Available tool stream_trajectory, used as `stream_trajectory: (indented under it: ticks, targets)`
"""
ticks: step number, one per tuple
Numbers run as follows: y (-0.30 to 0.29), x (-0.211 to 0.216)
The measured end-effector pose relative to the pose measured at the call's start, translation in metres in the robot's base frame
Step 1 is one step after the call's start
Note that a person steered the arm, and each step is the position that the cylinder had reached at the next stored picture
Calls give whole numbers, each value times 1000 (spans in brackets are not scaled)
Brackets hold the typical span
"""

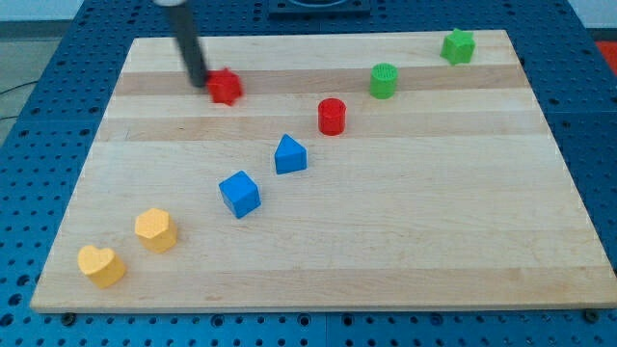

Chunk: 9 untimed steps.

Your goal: Place the red star above red circle

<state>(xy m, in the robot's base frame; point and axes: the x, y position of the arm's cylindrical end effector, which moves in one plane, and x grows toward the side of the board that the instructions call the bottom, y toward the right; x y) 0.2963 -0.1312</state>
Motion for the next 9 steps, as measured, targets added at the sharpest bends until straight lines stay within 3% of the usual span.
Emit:
stream_trajectory:
  ticks: [1, 2, 3, 4, 5, 6, 7, 8, 9]
  targets:
    - [37, 21]
    - [-23, 40]
    - [-6, 60]
    - [54, 58]
    - [105, 45]
    - [95, 33]
    - [95, -11]
    - [140, -41]
    - [189, -16]
